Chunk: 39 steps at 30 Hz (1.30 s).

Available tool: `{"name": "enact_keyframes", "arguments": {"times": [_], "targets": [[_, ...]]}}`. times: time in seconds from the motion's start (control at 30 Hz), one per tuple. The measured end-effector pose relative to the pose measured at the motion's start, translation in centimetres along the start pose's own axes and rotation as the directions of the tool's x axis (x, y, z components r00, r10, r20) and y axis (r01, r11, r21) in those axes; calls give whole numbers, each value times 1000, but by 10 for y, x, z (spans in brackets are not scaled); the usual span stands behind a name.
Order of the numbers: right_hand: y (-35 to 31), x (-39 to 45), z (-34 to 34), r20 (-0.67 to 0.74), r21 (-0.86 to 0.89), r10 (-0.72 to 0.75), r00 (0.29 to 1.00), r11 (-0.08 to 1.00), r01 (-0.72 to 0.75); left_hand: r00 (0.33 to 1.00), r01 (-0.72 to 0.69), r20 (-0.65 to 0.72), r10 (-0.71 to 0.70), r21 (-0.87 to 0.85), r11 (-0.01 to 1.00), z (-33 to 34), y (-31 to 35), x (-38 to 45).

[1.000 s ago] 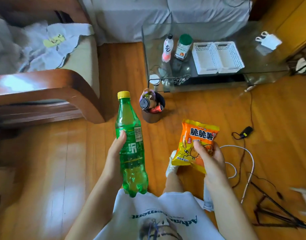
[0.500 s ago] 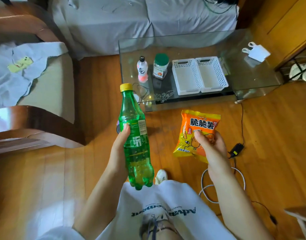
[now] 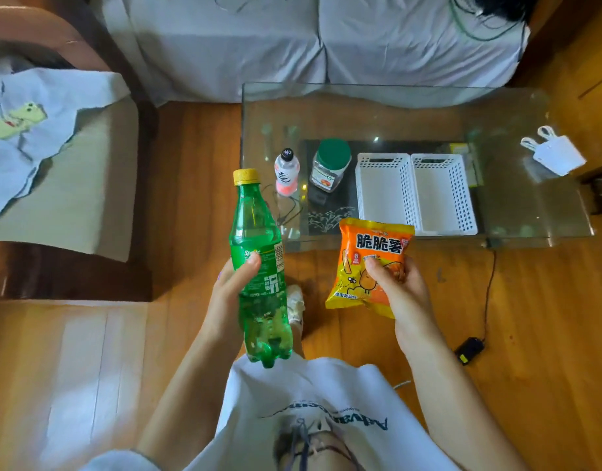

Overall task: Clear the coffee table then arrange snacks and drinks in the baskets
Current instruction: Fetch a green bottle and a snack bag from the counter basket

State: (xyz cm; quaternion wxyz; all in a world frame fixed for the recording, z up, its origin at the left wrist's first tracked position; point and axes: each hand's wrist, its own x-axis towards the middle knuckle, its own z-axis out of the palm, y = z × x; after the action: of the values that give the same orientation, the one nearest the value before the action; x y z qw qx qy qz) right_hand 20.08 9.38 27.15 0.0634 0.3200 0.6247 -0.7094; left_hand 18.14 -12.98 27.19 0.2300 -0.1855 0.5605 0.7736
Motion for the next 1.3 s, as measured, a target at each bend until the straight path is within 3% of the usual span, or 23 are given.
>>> {"name": "enact_keyframes", "arguments": {"times": [0.27, 0.53, 0.87, 1.3], "targets": [[-38, 123, 25, -20, -63, 60, 998, 996, -61, 985, -64, -137, 105, 275, 959, 1, 40, 108], [18, 230, 36, -54, -197, 177, 983, 963, -184, 958, -38, -242, 154, 425, 904, -7, 3, 219], [102, 327, 46, -59, -340, 355, 933, 872, -353, 942, 19, -306, 139, 462, 887, -32, -89, 327], [139, 388, 74, 9, -565, 394, 919, 760, -321, 966, -32, -228, 125, 372, 928, -38, -120, 345]]}}
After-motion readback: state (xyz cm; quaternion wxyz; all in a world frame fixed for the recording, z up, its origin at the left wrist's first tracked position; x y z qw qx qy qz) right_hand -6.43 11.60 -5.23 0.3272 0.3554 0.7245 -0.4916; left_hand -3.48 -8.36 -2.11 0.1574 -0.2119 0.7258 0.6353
